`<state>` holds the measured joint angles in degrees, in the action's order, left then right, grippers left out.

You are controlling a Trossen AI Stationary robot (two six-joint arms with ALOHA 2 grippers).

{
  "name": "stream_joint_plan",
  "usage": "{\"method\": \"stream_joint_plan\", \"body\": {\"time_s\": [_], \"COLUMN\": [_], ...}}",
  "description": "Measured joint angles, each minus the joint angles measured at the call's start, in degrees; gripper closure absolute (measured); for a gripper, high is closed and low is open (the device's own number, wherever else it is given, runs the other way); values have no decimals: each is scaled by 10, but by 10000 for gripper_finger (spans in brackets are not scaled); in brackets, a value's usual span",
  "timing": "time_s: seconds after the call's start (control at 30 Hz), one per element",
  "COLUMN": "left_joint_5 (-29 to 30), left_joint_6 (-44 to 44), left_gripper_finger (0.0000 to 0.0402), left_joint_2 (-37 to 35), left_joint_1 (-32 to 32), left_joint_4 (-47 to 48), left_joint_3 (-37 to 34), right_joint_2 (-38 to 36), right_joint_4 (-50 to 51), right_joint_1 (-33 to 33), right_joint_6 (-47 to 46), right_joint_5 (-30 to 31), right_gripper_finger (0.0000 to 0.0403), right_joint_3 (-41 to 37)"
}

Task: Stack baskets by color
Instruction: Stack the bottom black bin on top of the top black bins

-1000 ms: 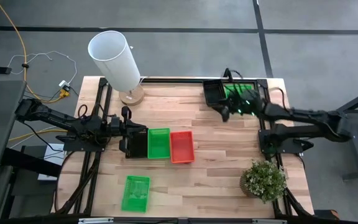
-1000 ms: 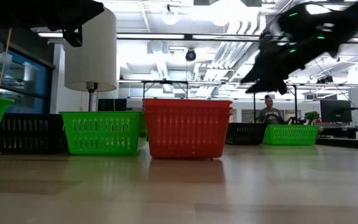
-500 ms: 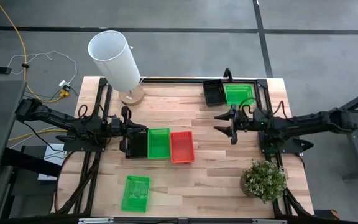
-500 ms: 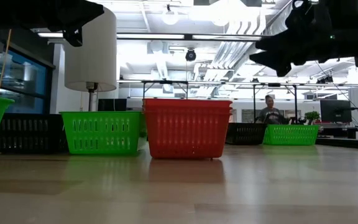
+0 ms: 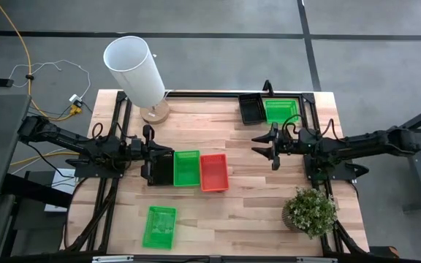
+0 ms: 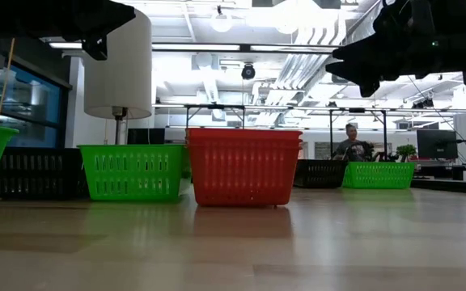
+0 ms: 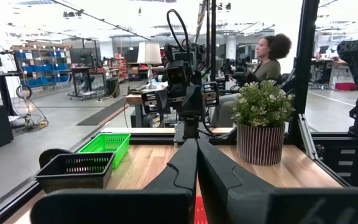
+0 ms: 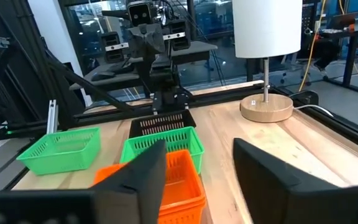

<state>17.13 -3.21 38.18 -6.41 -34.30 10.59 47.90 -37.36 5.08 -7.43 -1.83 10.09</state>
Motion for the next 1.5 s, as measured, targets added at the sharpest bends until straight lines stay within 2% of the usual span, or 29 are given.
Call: {"method": "stream_joint_plan", "body": {"time_s": [0.2,0.27,0.4,0.53,0.8,1.0,1.23,1.4,1.5], "left_joint_5": [0,0,0,0,0,-32,-32,-27,-10], "left_joint_6": [0,0,0,0,-12,-3,36,42,72], "left_gripper_finger": [401,401,401,401,390,317,219,184,179], "left_joint_2": [0,0,0,0,0,0,0,0,0], "left_joint_1": [0,0,0,0,0,0,0,0,0], "left_joint_4": [0,0,3,3,3,16,48,49,133], "left_joint_3": [0,0,0,0,0,0,0,2,49], "right_joint_2": [0,0,0,0,0,0,0,0,0], "right_joint_4": [0,0,0,-1,-2,-2,-2,-2,-2], "right_joint_1": [0,0,0,0,0,0,0,0,0], "right_joint_6": [0,0,-16,-16,-19,-17,-16,-16,-16], "right_joint_5": [-4,-4,-6,-17,-17,-18,-18,-18,-18], "right_gripper_finger": [366,393,383,399,401,402,403,403,403], "right_joint_3": [0,0,0,0,0,0,0,0,1]}}
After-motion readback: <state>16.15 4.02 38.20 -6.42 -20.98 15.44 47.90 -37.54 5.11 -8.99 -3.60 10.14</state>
